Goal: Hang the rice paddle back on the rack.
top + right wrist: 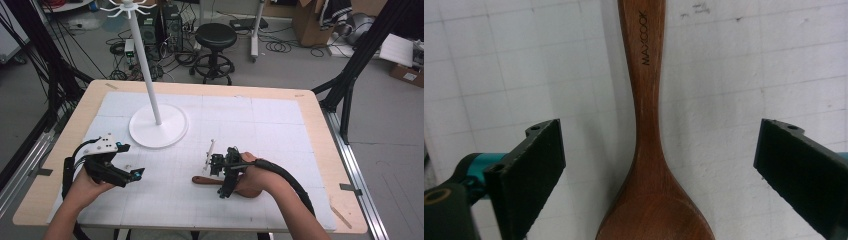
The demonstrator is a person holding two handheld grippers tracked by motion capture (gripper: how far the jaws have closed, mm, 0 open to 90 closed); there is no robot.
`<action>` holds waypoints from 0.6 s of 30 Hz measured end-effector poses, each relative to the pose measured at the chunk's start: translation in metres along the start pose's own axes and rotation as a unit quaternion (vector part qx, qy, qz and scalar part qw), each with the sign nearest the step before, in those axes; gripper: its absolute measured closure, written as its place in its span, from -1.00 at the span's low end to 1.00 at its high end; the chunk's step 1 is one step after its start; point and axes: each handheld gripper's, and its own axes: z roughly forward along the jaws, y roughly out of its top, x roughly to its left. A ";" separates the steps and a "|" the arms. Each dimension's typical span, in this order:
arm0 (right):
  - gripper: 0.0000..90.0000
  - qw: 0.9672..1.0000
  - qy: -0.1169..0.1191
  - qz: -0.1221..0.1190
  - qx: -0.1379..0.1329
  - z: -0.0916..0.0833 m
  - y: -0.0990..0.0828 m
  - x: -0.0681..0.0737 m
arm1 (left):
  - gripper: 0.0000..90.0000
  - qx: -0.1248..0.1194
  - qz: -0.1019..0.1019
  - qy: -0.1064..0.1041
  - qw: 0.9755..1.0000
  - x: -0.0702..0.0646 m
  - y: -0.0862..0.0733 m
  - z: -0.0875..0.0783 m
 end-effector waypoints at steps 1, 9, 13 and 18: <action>-0.84 1.000 0.001 0.002 0.004 0.001 0.001 0.000 | -0.96 0.001 0.000 0.000 1.000 0.000 0.000 0.000; -0.56 1.000 0.000 -0.008 0.023 0.006 0.007 0.000 | -0.96 0.000 0.002 -0.005 1.000 -0.001 0.000 0.001; -0.17 0.999 0.006 -0.004 0.034 0.009 0.011 -0.003 | -0.96 0.001 0.002 -0.006 1.000 -0.001 0.000 0.001; 0.05 0.999 0.017 -0.013 0.046 0.012 0.014 -0.002 | -0.96 0.001 0.001 -0.008 1.000 -0.001 0.000 0.001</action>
